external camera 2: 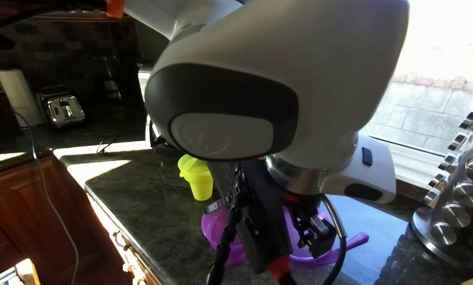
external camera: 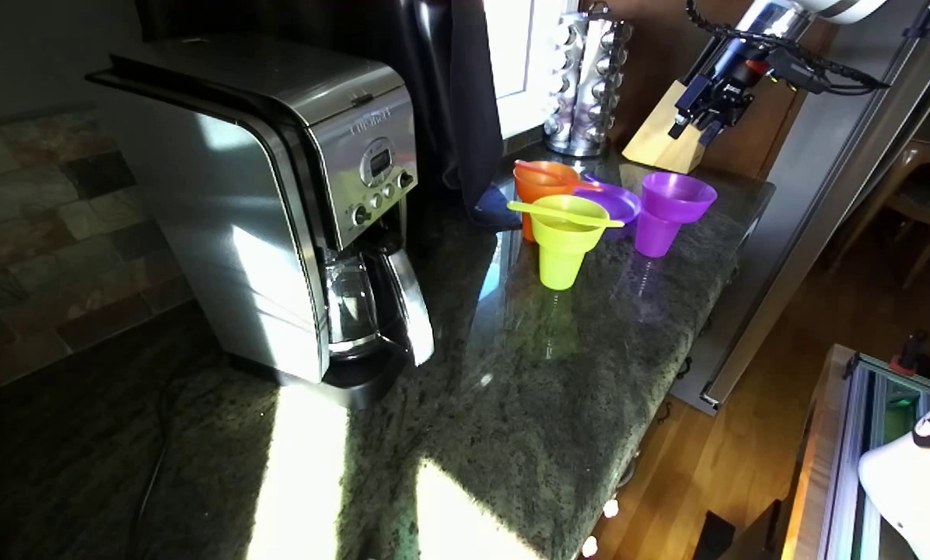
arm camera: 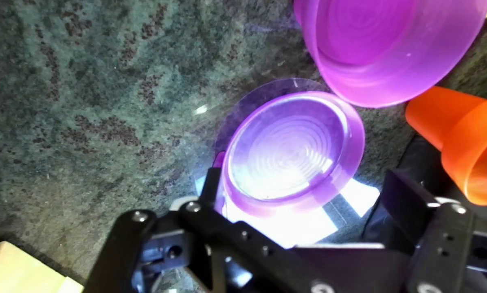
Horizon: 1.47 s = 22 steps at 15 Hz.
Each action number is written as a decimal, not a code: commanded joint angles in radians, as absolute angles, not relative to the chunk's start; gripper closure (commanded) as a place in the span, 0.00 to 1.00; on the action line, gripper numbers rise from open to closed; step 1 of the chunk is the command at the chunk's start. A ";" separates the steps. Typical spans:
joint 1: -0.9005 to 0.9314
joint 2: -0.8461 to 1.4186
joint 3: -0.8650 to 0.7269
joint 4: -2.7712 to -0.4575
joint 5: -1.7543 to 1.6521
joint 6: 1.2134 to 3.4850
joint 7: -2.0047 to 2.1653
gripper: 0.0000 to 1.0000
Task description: Move the purple cup forward, then put the purple bowl on the purple cup, then put the purple knife on the purple bowl
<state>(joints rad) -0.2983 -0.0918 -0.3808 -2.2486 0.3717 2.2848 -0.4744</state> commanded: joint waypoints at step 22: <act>-0.368 0.481 -0.261 -1.692 0.197 2.351 -0.198 0.00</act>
<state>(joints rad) -0.3312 0.3976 -0.2922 -1.7939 0.2195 2.4029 -0.2293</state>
